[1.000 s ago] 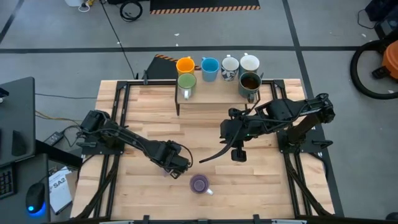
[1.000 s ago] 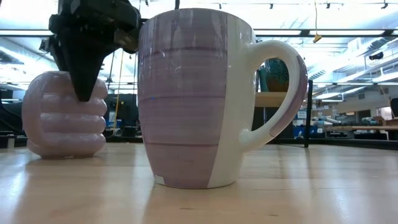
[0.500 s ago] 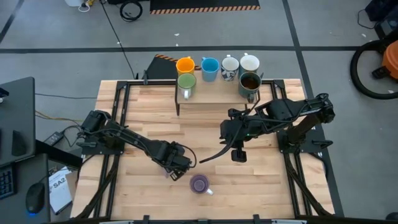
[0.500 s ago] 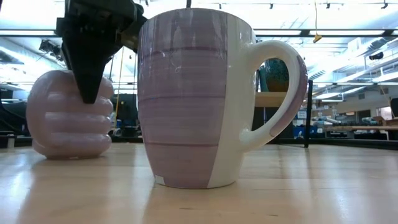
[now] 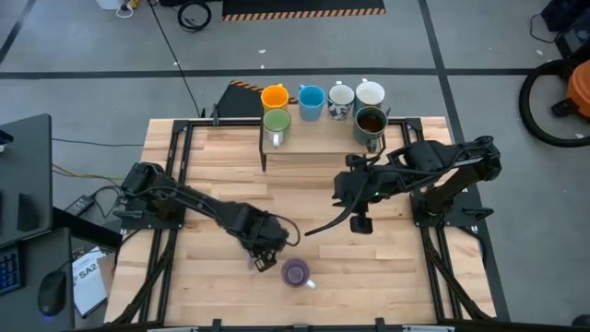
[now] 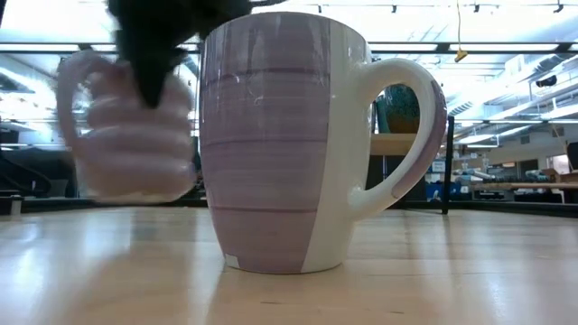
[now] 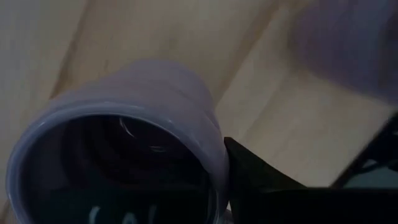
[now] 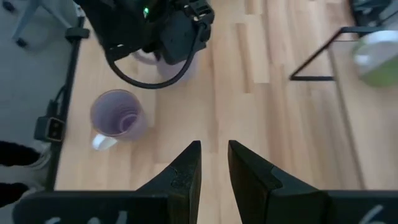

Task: Place coffee mugs
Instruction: Put the purple mug on the shelf

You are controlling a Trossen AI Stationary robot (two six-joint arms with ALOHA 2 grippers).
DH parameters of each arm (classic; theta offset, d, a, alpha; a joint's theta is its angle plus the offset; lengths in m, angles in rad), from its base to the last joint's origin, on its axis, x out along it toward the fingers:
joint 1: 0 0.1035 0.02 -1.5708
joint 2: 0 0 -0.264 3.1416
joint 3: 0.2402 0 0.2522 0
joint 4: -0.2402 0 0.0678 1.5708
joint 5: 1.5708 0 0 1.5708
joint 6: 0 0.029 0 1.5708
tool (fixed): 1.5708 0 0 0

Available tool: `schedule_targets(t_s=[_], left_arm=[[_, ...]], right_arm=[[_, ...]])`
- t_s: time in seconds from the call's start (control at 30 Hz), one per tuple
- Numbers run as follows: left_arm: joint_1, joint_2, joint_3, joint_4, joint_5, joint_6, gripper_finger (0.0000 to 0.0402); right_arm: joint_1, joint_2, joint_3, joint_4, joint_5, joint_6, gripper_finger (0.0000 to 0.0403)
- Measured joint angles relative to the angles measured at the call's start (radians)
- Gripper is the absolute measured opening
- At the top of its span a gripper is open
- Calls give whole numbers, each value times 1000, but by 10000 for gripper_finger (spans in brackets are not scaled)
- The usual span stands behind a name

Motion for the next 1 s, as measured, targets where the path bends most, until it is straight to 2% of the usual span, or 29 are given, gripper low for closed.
schedule_targets(t_s=[0.13, 0.5, 0.83, 1.0], left_arm=[[55, 0, 75, -25, -9, 46, 37], [231, 12, 305, -131, -7, 186, 37], [288, 203, 676, -306, -6, 327, 37], [317, 271, 794, -358, -8, 352, 37]], right_arm=[[-7, -26, 0, -20, 38, 0, 85], [-39, -77, 0, -75, 47, 9, 85], [-39, -101, 0, -132, 68, 9, 85], [-38, -116, 0, -148, 68, 30, 85]])
